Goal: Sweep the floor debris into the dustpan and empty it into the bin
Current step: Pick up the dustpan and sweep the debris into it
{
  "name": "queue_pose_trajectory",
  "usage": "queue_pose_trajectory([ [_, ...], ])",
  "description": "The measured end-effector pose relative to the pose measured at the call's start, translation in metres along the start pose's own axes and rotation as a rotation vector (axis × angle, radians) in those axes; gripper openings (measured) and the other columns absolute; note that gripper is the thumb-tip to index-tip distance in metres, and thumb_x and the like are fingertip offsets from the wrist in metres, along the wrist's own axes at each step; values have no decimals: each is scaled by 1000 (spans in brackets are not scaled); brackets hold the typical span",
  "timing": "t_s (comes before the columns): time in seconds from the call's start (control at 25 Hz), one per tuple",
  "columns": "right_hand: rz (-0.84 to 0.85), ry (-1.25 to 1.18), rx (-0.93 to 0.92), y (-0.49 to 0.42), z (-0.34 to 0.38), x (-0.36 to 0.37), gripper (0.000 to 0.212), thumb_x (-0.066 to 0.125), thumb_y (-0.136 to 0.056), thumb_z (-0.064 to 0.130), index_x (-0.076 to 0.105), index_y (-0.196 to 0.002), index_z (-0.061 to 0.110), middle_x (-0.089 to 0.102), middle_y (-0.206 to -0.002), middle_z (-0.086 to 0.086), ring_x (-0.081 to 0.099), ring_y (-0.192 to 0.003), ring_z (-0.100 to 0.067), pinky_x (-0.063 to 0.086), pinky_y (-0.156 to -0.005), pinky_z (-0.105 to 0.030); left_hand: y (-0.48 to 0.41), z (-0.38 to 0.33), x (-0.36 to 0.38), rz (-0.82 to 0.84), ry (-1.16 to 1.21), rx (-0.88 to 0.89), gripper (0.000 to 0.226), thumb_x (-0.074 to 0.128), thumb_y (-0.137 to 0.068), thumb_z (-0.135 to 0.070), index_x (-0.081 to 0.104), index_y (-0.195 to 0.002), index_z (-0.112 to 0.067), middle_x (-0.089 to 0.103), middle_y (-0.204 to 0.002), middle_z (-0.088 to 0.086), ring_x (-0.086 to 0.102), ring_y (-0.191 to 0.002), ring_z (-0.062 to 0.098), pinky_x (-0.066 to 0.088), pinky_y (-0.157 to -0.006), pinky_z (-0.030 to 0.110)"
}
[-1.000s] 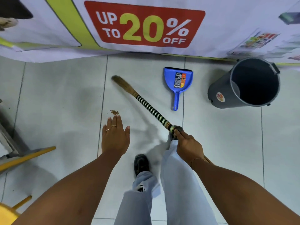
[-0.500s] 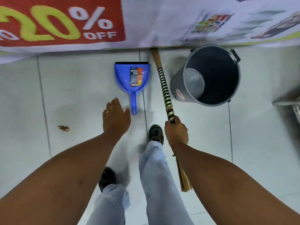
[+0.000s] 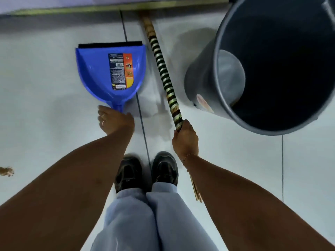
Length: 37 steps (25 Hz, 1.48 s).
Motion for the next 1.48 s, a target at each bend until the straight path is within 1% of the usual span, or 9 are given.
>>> queue_pose_trajectory([
  [0.24,-9,39,-41,-3,4,23,61,50,-90,-2,26,-146,7,49,-134,-16,52,-116,-33,47,-97,-41,-5,0,3,-39,69,-59,37,53,-88,-17,49,-122,-4,59,-123,17,55,-115,36,43,-97,41],
  [0.32,-2,69,-63,60,36,-16,56,49,-87,-3,32,-140,4,49,-132,-15,51,-117,-33,48,-95,-42,37,17,-67,-10,116,-101,37,57,-84,-19,52,-117,-2,61,-121,18,57,-112,37,46,-95,42],
  [0.44,-36,119,-27,103,51,-42,41,52,-86,3,37,-124,5,57,-121,-13,58,-108,-33,50,-85,-43,77,45,-103,56,204,-221,46,66,-77,-23,53,-116,-2,63,-119,17,60,-109,38,49,-94,42],
  [0.6,58,168,55,121,28,-63,52,46,-91,36,32,-138,18,65,-112,-13,62,-100,-36,49,-81,-40,134,69,-113,124,238,-378,52,65,-76,-17,41,-118,-1,61,-117,19,59,-106,40,48,-90,43],
  [0.76,124,213,-88,188,70,-75,47,38,-97,43,53,-114,2,66,-110,-22,62,-100,-40,50,-83,-42,166,130,-182,95,278,-293,46,59,-81,-12,38,-120,-2,59,-119,20,57,-107,41,46,-89,42],
  [0.92,112,258,-280,250,104,-37,34,49,-93,17,41,-123,1,61,-115,-21,61,-102,-41,49,-83,-44,177,192,-220,40,332,-247,47,58,-83,-7,36,-123,-1,58,-120,22,56,-109,43,46,-90,45],
  [1.24,111,210,-230,362,149,68,36,46,-95,26,48,-119,-1,59,-123,-23,56,-113,-39,46,-90,-41,177,385,-293,0,239,-123,46,56,-79,5,38,-121,1,57,-119,24,53,-110,44,43,-92,45],
  [1.36,114,143,-224,391,157,107,37,50,-90,11,42,-125,1,57,-124,-20,57,-111,-39,47,-87,-41,164,437,-291,51,199,-98,44,57,-79,2,39,-120,0,58,-118,23,54,-108,43,45,-89,44],
  [1.48,115,153,-237,404,155,149,51,45,-94,28,29,-141,16,59,-120,-16,58,-109,-36,47,-85,-41,151,468,-274,81,229,-107,47,56,-78,4,39,-121,0,58,-117,23,55,-107,44,46,-90,44],
])
Point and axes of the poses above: each hand's wrist, its own y-axis away from the middle knuckle, its own x-axis out of the palm, z = x × y, the point moved 1 cm from there along -y, towards the middle knuckle
